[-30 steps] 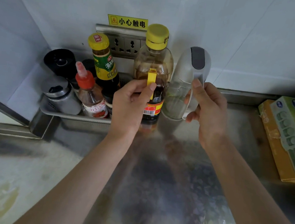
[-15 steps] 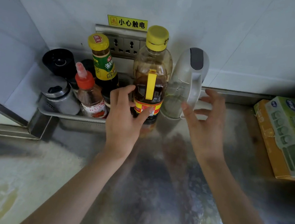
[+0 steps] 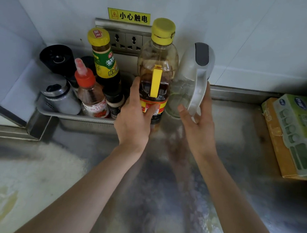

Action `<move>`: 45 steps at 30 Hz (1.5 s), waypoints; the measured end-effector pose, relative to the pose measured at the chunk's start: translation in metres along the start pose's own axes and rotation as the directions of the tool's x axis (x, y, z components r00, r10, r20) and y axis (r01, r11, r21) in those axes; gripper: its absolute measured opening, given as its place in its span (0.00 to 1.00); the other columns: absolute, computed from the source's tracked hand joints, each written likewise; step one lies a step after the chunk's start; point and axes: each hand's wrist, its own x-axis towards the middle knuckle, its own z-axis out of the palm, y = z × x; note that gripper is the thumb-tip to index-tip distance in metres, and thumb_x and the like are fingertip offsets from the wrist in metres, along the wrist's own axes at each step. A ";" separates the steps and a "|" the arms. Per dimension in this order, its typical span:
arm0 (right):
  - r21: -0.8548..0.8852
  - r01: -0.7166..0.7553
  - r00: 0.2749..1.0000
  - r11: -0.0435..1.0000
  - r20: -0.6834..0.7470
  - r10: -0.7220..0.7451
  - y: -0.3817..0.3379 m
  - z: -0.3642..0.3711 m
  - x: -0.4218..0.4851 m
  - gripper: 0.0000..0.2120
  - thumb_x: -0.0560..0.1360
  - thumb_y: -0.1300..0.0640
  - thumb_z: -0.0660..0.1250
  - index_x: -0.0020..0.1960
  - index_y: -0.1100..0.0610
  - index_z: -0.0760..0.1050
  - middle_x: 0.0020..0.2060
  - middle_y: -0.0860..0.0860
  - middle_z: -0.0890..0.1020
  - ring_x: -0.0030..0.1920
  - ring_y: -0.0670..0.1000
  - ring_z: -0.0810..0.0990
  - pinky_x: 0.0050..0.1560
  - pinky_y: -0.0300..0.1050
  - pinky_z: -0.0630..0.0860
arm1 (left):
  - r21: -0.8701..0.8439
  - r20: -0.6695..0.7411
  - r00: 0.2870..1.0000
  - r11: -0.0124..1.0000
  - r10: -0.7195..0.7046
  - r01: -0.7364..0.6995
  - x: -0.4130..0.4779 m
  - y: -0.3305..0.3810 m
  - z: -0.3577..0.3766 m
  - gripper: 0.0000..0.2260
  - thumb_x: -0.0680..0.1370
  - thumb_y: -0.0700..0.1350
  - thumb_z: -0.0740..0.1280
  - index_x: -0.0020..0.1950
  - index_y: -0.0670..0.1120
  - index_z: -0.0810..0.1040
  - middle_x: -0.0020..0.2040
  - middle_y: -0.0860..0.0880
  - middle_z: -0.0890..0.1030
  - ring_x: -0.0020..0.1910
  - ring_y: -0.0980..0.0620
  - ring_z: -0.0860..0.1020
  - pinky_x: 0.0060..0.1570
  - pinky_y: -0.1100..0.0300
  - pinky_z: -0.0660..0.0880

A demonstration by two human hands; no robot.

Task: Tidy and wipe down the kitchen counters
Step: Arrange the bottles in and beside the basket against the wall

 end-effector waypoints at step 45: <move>0.247 -0.568 0.468 0.785 -0.688 0.555 0.014 -0.366 -0.505 0.08 0.75 0.59 0.65 0.47 0.45 0.74 0.47 0.47 0.80 0.48 0.45 0.79 0.49 0.40 0.75 | -0.405 0.870 0.216 0.892 0.444 -0.201 -0.451 0.217 -0.009 0.03 0.74 0.41 0.69 0.45 0.49 0.79 0.42 0.55 0.82 0.44 0.66 0.77 0.44 0.76 0.70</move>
